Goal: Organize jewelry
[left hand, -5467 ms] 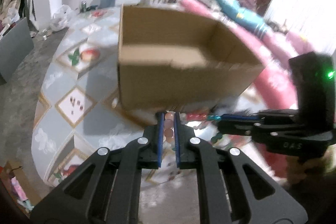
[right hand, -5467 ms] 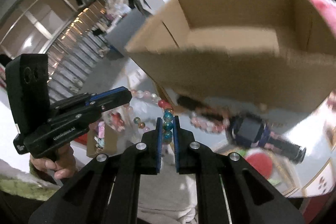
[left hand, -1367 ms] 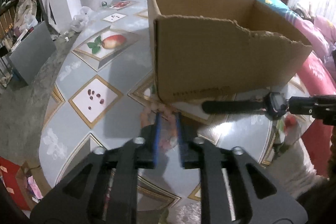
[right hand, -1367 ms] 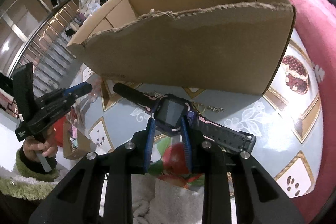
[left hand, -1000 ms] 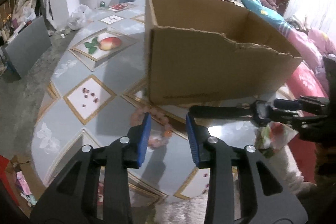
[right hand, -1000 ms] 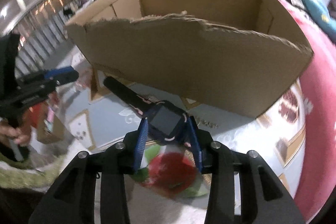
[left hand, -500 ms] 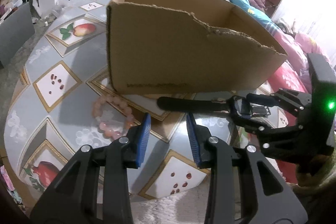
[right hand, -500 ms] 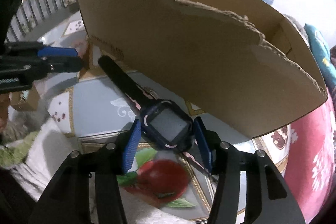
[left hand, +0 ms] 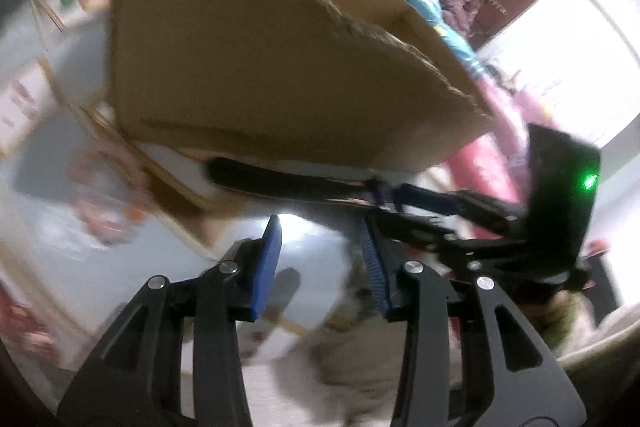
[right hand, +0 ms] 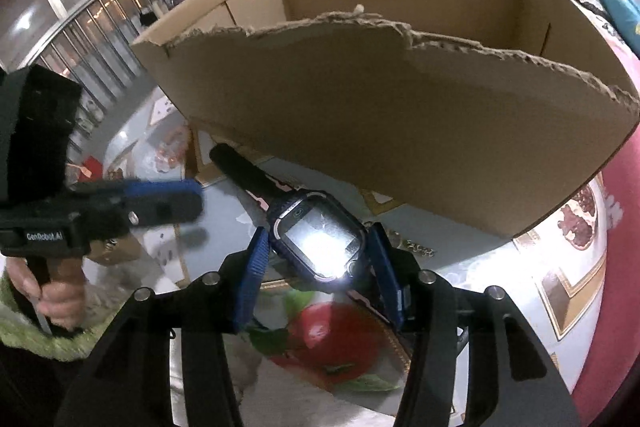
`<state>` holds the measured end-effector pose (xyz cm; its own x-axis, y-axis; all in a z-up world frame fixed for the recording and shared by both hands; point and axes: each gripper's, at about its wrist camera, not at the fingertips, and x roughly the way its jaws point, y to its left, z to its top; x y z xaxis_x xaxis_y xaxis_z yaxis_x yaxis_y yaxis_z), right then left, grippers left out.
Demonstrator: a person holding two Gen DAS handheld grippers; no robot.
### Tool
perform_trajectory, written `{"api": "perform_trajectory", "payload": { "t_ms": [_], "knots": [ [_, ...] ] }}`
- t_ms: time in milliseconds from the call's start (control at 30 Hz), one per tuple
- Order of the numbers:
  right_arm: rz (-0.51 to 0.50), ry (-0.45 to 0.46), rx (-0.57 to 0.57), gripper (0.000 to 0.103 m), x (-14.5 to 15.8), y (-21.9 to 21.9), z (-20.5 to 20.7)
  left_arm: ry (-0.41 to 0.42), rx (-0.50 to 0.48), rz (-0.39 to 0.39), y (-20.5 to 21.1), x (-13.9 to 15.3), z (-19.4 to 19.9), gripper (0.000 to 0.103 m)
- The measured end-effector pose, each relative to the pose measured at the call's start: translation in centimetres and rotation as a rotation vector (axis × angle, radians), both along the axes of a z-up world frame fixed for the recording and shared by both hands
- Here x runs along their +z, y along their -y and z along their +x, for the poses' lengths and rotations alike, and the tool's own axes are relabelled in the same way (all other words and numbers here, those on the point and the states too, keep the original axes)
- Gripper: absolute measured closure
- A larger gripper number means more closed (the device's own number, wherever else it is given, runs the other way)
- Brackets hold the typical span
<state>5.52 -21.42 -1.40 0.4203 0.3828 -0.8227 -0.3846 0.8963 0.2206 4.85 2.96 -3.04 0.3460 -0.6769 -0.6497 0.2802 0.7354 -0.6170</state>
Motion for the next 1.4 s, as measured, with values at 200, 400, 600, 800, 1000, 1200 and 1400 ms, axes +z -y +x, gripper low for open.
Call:
{"api": "perform_trajectory", "payload": {
  "t_ms": [200, 400, 600, 800, 1000, 1200, 1400],
  "knots": [
    [-0.014, 0.020, 0.002, 0.053, 0.2, -0.1, -0.4, -0.141, -0.028, -0.181, 1.7, -2.5, 1.5, 0.064],
    [0.033, 0.022, 0.027, 0.053, 0.0, -0.3, -0.6, -0.198, 0.010, -0.290, 1.4, -3.2, 2.3, 0.064],
    [0.010, 0.070, 0.083, 0.053, 0.5, -1.1, -1.3, -0.198, 0.054, -0.300, 1.6, -2.9, 2.3, 0.066],
    [-0.059, 0.128, 0.146, 0.054, 0.8, -2.2, -2.3, -0.058, 0.125, -0.135, 1.1, -1.0, 2.1, 0.077],
    [-0.130, 0.135, 0.165, 0.075, 0.2, -2.7, -2.6, 0.080, 0.151, 0.098, 1.8, 1.1, 1.5, 0.092],
    [-0.126, 0.128, 0.151, 0.075, 0.1, -2.2, -2.4, 0.173, 0.090, 0.285, 3.5, 2.2, -0.2, 0.096],
    [-0.048, 0.057, 0.040, 0.071, 0.9, 0.8, -2.1, 0.238, 0.040, 0.485, 6.2, 2.0, -0.8, 0.097]
  ]
}}
